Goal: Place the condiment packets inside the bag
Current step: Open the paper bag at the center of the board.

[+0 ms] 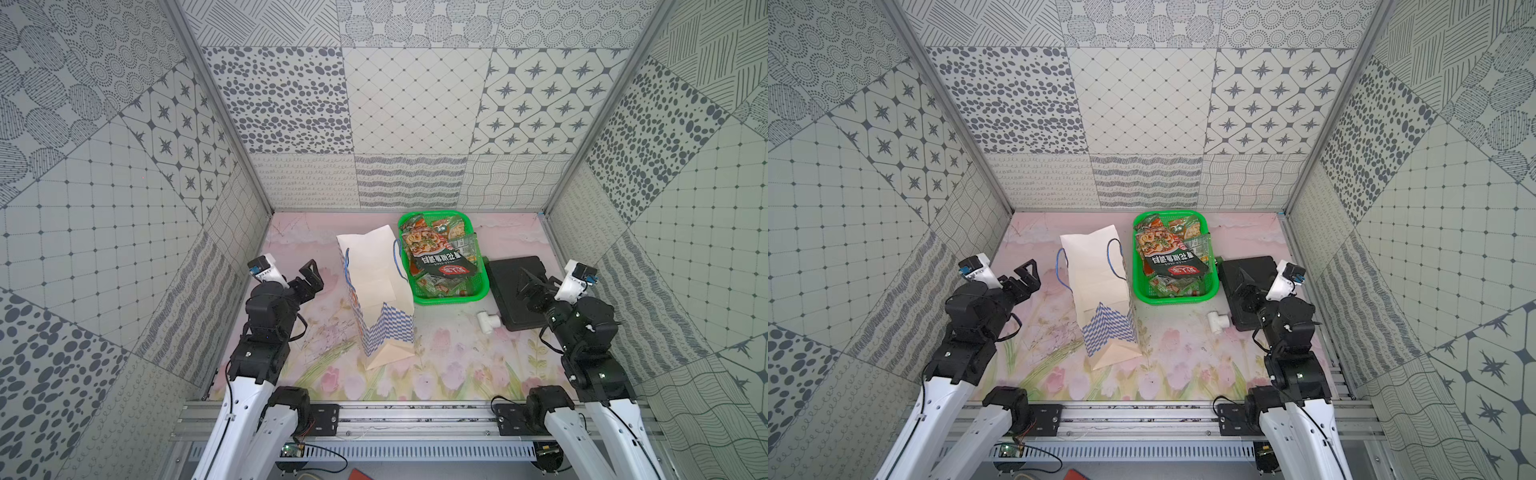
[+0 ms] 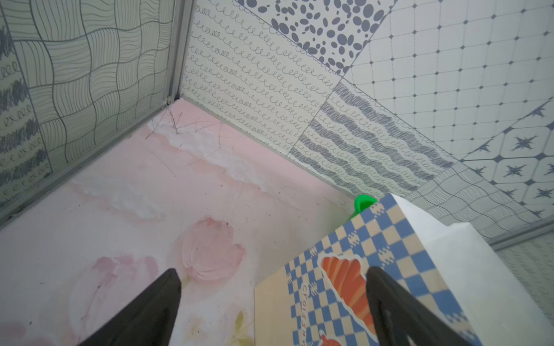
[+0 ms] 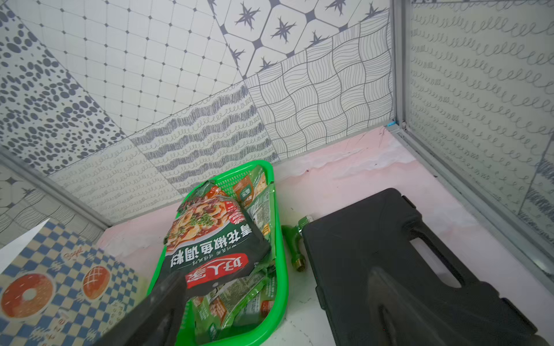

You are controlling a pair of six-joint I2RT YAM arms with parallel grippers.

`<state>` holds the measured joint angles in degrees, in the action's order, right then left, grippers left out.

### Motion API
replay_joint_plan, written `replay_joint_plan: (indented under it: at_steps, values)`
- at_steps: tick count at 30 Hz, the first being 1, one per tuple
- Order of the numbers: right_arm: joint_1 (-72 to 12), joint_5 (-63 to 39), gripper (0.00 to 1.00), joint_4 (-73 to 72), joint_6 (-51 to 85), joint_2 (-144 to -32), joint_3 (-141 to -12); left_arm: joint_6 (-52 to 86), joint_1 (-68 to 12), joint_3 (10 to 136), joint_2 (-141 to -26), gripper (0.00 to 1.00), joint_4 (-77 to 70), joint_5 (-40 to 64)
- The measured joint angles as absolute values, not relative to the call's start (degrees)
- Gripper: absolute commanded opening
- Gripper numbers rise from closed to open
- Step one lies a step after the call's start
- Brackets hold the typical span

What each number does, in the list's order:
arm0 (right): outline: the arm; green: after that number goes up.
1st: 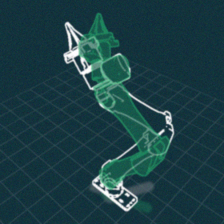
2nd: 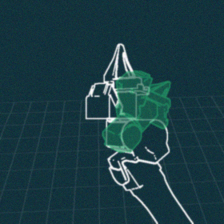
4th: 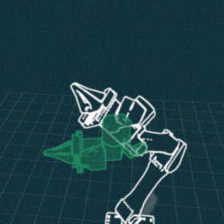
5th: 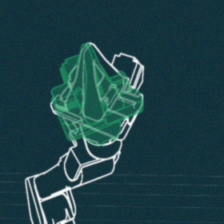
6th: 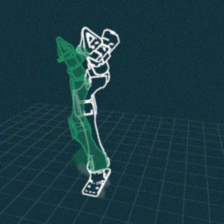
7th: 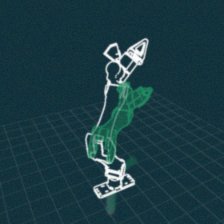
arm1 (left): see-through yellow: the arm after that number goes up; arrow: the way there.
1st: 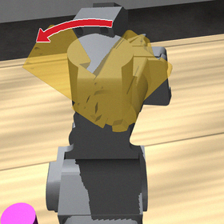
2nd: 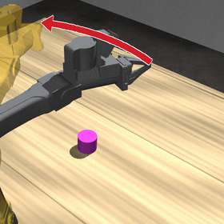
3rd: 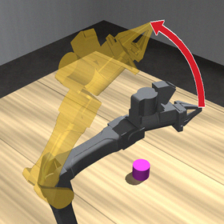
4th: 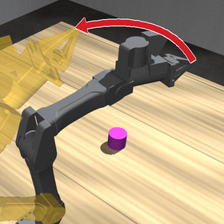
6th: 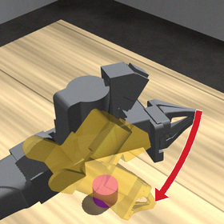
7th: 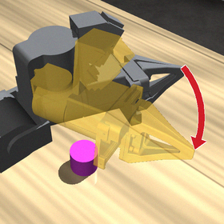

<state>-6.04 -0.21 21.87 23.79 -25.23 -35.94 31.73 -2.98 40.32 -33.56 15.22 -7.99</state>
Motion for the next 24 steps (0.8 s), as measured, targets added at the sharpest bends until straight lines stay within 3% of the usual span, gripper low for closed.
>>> replay_joint_plan:
  at_steps: [9,15,19,24]
  values:
    - [-6.0,-21.6,0.97,29.5,31.1,-22.9,-35.9,40.0,-3.0,44.7,-23.7,0.99,28.9,3.8]
    - [-6.1,-37.3,0.97,22.2,38.3,-26.2,-33.3,45.7,-3.0,47.1,-19.3,0.99,34.8,11.5]
    - [-8.4,-41.3,0.97,15.7,42.8,-29.6,-32.7,49.2,-3.0,47.9,-20.0,0.99,35.6,18.1]
    - [-18.7,-39.1,0.97,13.8,41.9,-36.2,-38.3,51.7,-3.0,50.8,-22.9,0.99,35.9,25.1]
